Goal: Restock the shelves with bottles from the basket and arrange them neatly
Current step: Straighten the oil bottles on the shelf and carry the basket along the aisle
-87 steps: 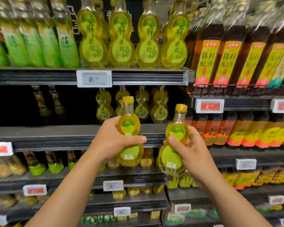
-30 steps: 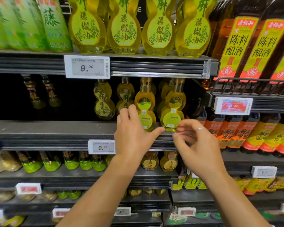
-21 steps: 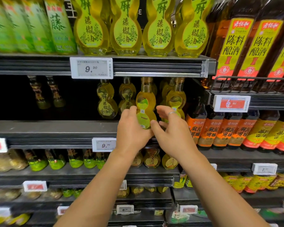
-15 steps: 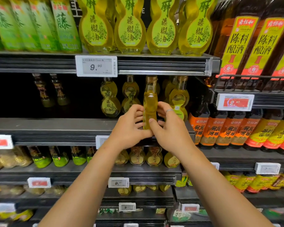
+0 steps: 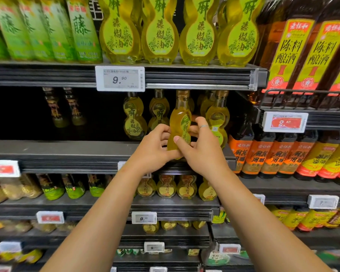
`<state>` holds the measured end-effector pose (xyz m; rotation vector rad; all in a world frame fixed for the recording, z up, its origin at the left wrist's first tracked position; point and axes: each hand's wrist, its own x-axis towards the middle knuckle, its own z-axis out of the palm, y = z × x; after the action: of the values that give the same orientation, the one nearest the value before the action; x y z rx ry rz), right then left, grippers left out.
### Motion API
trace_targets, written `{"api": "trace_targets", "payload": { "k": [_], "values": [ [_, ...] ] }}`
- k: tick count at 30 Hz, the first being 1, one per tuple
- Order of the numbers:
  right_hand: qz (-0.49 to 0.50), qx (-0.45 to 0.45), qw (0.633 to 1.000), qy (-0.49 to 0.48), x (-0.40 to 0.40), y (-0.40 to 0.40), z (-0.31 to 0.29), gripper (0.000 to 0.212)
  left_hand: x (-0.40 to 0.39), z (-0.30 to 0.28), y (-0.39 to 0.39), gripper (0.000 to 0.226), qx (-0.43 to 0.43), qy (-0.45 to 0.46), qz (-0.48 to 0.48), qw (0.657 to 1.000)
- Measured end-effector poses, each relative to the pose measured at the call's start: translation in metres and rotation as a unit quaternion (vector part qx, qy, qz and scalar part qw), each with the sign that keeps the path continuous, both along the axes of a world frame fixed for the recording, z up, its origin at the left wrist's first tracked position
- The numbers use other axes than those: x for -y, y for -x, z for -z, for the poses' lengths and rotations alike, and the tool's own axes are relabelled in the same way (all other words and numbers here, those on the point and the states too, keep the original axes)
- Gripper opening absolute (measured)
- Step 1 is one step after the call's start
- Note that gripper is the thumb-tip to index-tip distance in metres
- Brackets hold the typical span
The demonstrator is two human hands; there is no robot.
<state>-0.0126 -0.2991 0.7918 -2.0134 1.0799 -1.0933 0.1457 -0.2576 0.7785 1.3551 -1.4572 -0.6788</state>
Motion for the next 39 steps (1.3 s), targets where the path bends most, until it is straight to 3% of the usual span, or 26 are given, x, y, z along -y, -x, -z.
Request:
{"api": "trace_targets", "payload": {
  "k": [3,6,12,15,18,22,26,30,33,39],
  "values": [
    [0.005,0.011,1.0,0.007,-0.001,0.001,0.005,0.075,0.0,-0.002,-0.001,0.045,0.028,0.007,0.003,1.0],
    [-0.001,0.016,1.0,0.014,-0.003,0.003,0.011,0.072,-0.001,-0.008,-0.002,0.038,0.094,0.028,-0.017,0.995],
    [0.009,-0.033,0.998,0.053,-0.008,0.007,0.022,0.072,0.004,-0.005,-0.005,0.049,0.117,0.027,-0.085,0.989],
    [0.02,-0.078,0.993,0.09,-0.011,0.01,0.027,0.069,0.008,-0.002,-0.004,0.047,0.173,0.047,-0.112,0.977],
    [0.033,-0.049,0.994,0.096,-0.011,0.023,0.028,0.057,0.012,-0.002,-0.005,0.045,0.235,0.064,-0.131,0.961],
    [0.125,0.035,0.985,0.11,-0.002,0.052,0.032,0.034,0.015,-0.005,-0.002,0.044,0.301,0.056,-0.165,0.938],
    [0.161,0.034,0.982,0.092,0.013,0.064,0.033,0.045,0.005,-0.01,0.007,0.044,0.34,0.054,-0.195,0.918],
    [0.155,0.024,0.984,0.08,0.022,0.066,0.034,0.055,-0.012,-0.025,0.035,0.031,0.355,0.148,-0.255,0.887],
    [0.155,0.011,0.985,0.075,0.027,0.064,0.033,0.06,-0.012,-0.042,0.062,0.025,0.33,0.184,-0.205,0.903],
    [0.121,0.01,0.992,0.036,0.036,0.068,0.03,0.064,0.006,-0.03,0.101,0.042,0.287,0.084,-0.142,0.944]
  ]
}}
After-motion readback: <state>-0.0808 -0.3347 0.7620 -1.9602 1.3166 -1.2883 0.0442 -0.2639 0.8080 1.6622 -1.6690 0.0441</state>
